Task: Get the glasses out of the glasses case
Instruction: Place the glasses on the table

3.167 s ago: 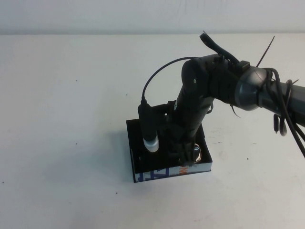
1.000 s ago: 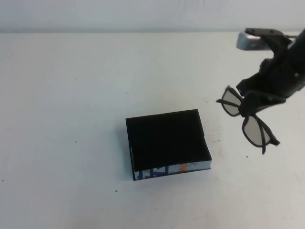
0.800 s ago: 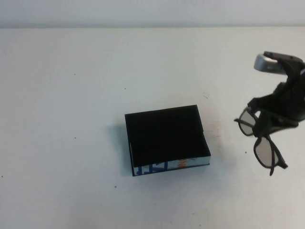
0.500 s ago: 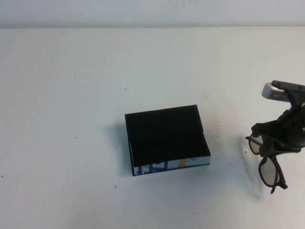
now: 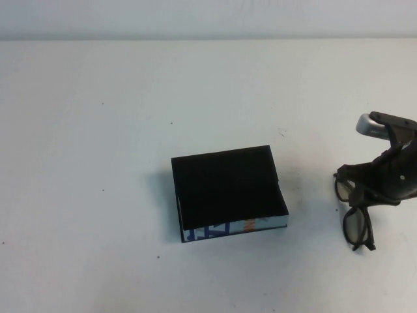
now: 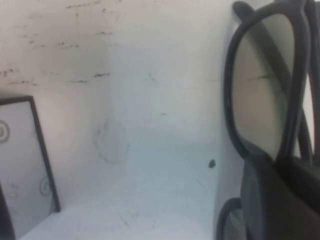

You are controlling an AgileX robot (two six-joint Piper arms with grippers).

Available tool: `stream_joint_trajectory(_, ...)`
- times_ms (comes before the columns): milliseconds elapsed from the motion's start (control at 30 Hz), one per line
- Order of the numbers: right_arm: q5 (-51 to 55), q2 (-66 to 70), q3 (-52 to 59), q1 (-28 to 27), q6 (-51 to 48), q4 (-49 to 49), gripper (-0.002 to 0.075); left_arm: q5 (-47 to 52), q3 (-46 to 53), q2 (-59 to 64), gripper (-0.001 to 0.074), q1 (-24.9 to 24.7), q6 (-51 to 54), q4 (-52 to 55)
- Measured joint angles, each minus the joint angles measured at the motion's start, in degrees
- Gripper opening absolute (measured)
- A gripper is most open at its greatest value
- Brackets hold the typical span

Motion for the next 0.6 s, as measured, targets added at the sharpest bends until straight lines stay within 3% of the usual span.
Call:
stream_joint_trajectory(167,-0.16,0.85,0.10,-0.06,0.00,-0.03,0.0110,0.00,0.00,0.00,-0.0005,0.00,0.00,0.00)
stream_joint_trajectory(400,1.54,1.44,0.11,-0.06,0.00,-0.26,0.0381,0.00,0.00,0.00,-0.0005,0.00,0.00,0.00)
stream_joint_trajectory(600,3.15,-3.53,0.11,-0.06,0.00,-1.07,0.0419,0.00,0.00,0.00,-0.0005,0.00,0.00,0.00)
